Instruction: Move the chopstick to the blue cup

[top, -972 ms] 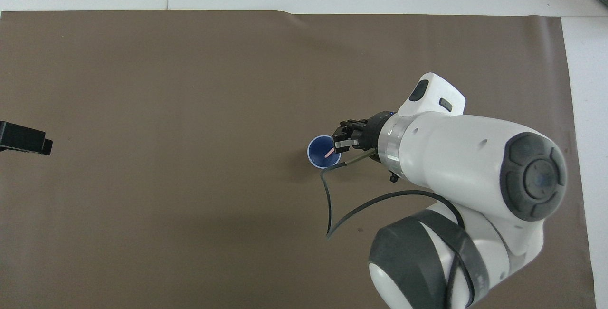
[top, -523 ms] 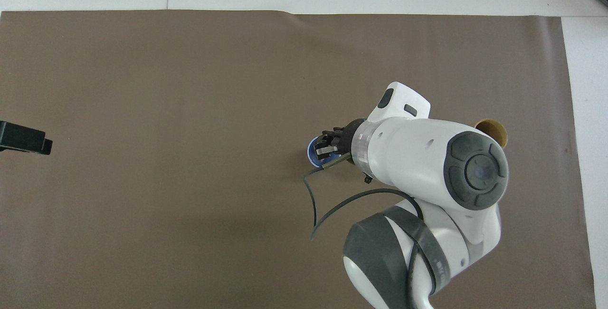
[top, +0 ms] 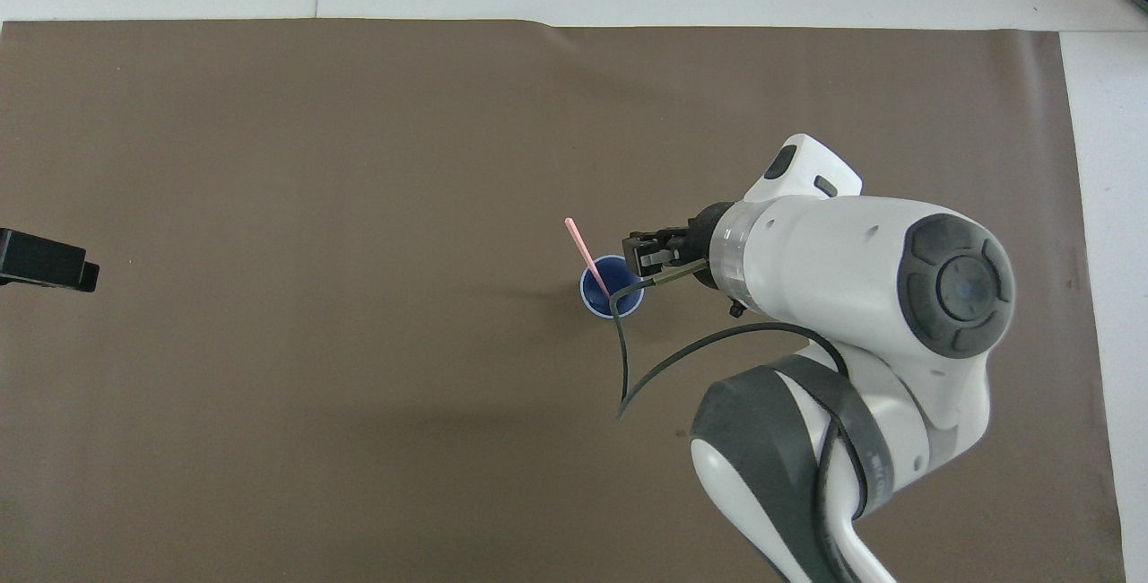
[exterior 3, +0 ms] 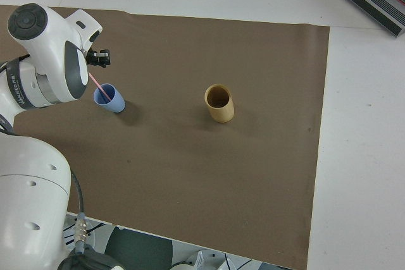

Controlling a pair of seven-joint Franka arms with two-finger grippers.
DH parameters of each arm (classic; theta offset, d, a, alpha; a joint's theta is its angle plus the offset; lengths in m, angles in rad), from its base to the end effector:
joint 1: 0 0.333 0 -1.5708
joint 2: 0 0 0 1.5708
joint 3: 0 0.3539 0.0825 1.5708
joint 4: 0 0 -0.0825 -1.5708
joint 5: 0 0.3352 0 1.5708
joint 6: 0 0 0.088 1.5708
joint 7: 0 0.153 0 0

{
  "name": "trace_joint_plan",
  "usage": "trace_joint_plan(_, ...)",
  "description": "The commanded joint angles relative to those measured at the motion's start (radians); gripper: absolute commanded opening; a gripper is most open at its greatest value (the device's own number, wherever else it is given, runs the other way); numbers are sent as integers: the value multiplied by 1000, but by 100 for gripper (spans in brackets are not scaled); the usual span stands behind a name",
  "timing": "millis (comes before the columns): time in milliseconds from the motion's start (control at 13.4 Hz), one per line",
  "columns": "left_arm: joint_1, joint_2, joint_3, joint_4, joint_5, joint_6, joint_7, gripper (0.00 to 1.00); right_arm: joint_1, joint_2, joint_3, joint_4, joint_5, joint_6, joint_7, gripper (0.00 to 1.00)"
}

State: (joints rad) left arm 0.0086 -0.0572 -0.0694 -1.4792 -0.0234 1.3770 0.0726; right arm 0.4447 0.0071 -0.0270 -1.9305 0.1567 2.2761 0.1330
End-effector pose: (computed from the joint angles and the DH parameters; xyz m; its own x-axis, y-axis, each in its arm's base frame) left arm 0.4613 -0.0333 0.6655 0.9896 -0.1371 -0.0436 -0.1362 -0.9904 0.0224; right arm 0.5095 0.2363 0.5287 0.9390 0.1638 0.3025 0.2270 -0.9557 -0.1873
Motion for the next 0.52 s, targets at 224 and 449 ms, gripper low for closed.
trace_joint_plan(224, 14, -15, -7, -6, -1, 2, 4, 100, -167, -13, -2, 120, -126, -285, 59, 100)
trace_joint_plan(449, 14, -15, -7, -6, -1, 2, 4, 100, -268, -13, -2, 214, -135, -471, 50, 100)
